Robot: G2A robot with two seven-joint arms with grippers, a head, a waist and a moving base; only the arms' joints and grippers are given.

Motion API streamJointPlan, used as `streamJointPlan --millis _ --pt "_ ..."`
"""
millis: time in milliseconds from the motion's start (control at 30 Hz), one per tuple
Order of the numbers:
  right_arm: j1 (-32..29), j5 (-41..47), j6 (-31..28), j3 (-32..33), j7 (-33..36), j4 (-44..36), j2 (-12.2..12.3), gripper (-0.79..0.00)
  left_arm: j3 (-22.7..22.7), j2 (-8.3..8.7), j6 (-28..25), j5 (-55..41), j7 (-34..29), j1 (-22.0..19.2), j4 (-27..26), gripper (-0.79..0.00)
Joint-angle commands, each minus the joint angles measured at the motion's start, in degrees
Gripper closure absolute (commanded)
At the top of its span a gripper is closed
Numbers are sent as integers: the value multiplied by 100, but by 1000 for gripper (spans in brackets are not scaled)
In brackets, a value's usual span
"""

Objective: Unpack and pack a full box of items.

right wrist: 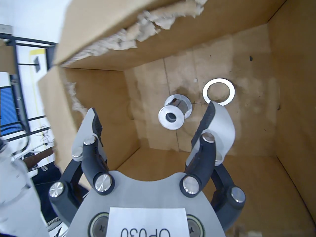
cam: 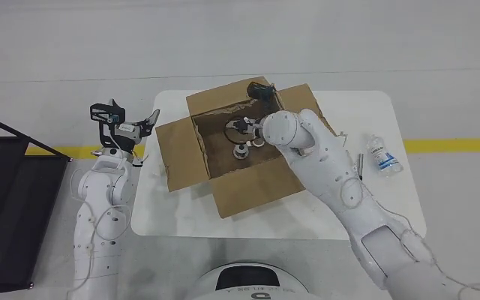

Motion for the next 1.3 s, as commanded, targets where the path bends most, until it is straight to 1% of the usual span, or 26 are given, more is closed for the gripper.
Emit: streamJointPlan --millis 0,33,100,167,233,300,367,433,500,567,633,967,1100,1200,1267 --pt "-861 -165 -213 965 443 -1694 259 -785 0 0 -2 0 0 0 0 -785" --pt "-1272 -185 -323 1395 610 -2292 352 -785 0 0 -2 0 0 0 0 -785" --pt "-2065 158 -577 2316 801 -3338 475 -785 0 0 -2 0 0 0 0 -785" --pt "-2774 779 -933 3230 861 -3959 542 -785 0 0 -2 0 0 0 0 -785" --pt "-3407 1281 -1356 4026 850 -4230 582 -785 0 0 -2 0 0 0 0 -785" --pt "-3955 1666 -1720 4699 721 -4339 599 -785 0 0 -2 0 0 0 0 -785" --pt "-4445 1902 -1976 5209 519 -4350 600 -785 0 0 -2 0 0 0 0 -785" --pt "-4829 2022 -2091 5571 231 -4319 590 -785 0 0 -2 0 0 0 0 -785" --pt "-5113 2138 -2205 5751 113 -4312 584 -785 0 0 -2 0 0 0 0 -785" --pt "-5252 2276 -2215 5863 82 -4251 587 -785 0 0 -2 0 0 0 0 -785" --pt "-5264 2302 -2134 5873 156 -4229 599 -785 0 0 -2 0 0 0 0 -785" --pt "-5267 2209 -2088 5848 111 -4199 602 -785 0 0 -2 0 0 0 0 -785" --pt "-5102 962 -1436 5439 89 -3979 668 -785 0 0 -2 0 0 0 0 -785" --pt "-4803 108 -1148 5160 547 -3476 749 -785 0 0 -2 0 0 0 0 -785" --pt "-4467 -407 -970 4951 1145 -3026 816 -785 0 0 -2 0 0 0 0 -785"
